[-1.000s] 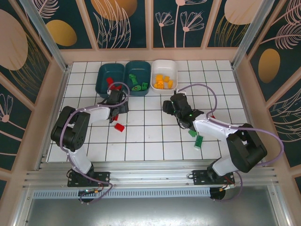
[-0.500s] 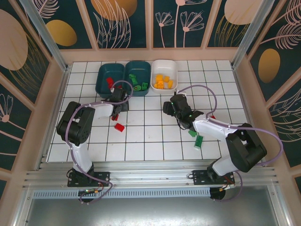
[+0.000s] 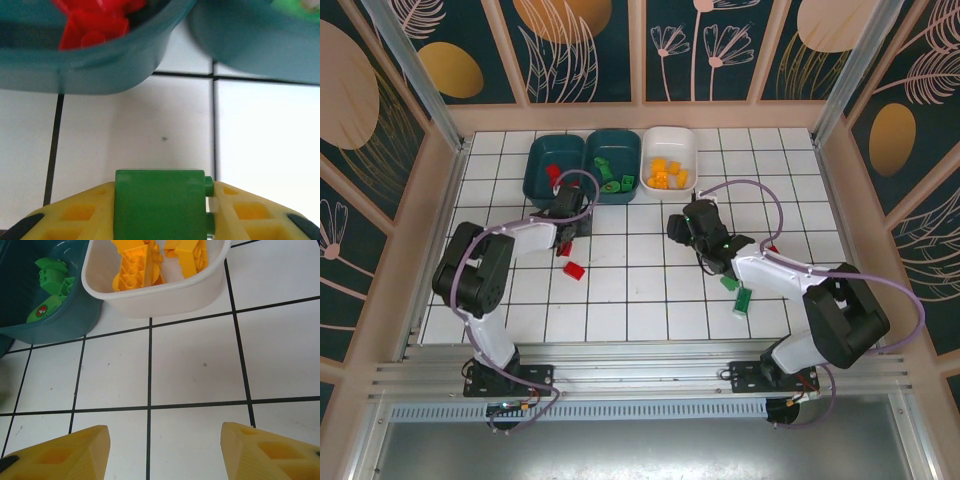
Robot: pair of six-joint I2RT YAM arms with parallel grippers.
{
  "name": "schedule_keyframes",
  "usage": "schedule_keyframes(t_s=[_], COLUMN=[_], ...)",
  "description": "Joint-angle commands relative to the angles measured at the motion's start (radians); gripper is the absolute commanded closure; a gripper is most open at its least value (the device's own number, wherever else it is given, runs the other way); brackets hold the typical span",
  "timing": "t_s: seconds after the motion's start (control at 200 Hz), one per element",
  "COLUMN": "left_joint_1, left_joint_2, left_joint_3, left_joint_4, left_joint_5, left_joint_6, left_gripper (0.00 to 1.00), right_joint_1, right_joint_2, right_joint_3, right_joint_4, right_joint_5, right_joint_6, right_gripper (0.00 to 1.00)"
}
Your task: Sort the legos into containers by color
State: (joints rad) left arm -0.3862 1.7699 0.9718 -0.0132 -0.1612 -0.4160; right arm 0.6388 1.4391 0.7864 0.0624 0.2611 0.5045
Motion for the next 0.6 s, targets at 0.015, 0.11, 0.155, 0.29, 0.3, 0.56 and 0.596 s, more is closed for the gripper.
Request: schedule_keyframes(t_s=[0.015,0.11,0.155,0.29,0.3,0.56,0.596], left_joint_1=[-0.027,-0.031,-0.031,-0.031,-0.031,-0.031,-0.031], left_joint_2=[-0.140,-0.184,-0.179,-0.049,-0.027,0.300,0.337], left_joint_3=[-0.025,-0.027,-0.014,0.168,0.186,0.595,0.642], left_joint_4=[-0.013,0.039,0.076,0.075,0.070,-0.037,-0.067], left_joint_5=[0.099,0.053,0.039,0.073,0.076,0.146,0.150], left_joint_6=[-0.033,-0.061,-0.074,-0.080,-0.079,-0.057,-0.056], left_gripper=[0.67,0.70,0.70,0.69,0.69,0.64,0.63], right_joint_1=[-0.013,-0.019,-0.019,-0.021,-0.022,-0.042,-0.046], right_joint_2=[-0.030,-0.034,-0.033,-0.046,-0.047,-0.170,-0.195], right_joint_3=[-0.003,-0.011,-0.017,-0.025,-0.025,-0.083,-0.089], right_joint_4=[-0.009,-0.019,-0.026,-0.070,-0.075,-0.214,-0.229], right_joint_5=[0.031,0.022,0.018,0.028,0.031,0.072,0.074], right_joint_6=[0.006,0.008,0.010,0.014,0.015,0.058,0.062], right_gripper=[0.40,0.40,0.40,0.40,0.40,0.39,0.38])
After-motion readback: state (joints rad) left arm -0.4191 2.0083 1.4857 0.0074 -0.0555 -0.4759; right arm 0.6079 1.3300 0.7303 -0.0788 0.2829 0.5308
